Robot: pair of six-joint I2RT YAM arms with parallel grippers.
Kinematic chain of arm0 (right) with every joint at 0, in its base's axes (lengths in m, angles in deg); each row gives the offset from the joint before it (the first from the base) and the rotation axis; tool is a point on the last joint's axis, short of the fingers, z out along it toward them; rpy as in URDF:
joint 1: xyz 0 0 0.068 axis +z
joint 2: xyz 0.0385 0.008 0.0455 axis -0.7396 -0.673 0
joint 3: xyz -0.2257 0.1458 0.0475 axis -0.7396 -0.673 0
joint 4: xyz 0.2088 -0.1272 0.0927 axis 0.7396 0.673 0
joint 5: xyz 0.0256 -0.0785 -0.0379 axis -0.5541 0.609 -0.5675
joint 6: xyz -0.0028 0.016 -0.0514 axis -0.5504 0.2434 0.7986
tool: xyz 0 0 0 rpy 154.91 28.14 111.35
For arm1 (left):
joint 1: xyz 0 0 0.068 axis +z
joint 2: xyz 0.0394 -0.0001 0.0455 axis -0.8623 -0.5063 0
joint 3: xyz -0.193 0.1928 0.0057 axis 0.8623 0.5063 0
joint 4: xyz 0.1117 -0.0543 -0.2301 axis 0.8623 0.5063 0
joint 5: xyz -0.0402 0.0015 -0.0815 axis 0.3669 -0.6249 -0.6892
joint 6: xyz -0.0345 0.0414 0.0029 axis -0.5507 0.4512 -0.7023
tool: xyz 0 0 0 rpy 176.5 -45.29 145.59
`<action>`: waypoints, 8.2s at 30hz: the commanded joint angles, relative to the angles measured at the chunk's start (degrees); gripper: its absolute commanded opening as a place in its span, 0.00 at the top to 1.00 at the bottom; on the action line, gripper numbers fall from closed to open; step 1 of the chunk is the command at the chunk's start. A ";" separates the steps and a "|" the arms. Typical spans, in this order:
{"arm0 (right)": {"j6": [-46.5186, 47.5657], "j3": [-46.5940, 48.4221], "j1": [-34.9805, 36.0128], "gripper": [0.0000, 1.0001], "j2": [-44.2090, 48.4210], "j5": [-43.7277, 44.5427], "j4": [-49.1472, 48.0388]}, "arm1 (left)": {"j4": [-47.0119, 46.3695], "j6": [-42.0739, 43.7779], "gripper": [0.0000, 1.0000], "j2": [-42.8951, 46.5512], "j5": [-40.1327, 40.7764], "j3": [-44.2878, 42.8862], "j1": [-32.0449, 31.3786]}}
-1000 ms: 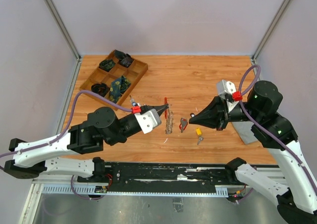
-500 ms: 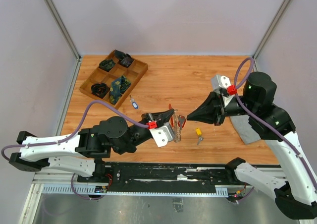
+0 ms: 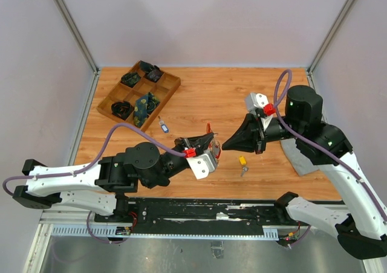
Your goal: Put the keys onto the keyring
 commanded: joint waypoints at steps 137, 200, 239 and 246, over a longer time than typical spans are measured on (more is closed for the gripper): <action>4.10 8.33 9.20 0.99 -2.27 21.49 7.24 | -2.78 -5.02 1.00 -1.49 2.25 -1.13 -0.95; 1.90 5.43 9.20 0.99 -0.79 26.27 6.84 | -5.44 -5.45 0.99 -1.27 2.62 -0.79 -0.97; 3.28 3.87 9.27 0.60 8.09 24.88 -3.26 | -11.00 -19.45 0.99 4.06 -5.77 3.33 -0.95; 2.99 2.21 9.27 0.59 7.94 18.60 -7.06 | -16.80 -27.35 0.99 6.26 -11.19 6.79 -0.97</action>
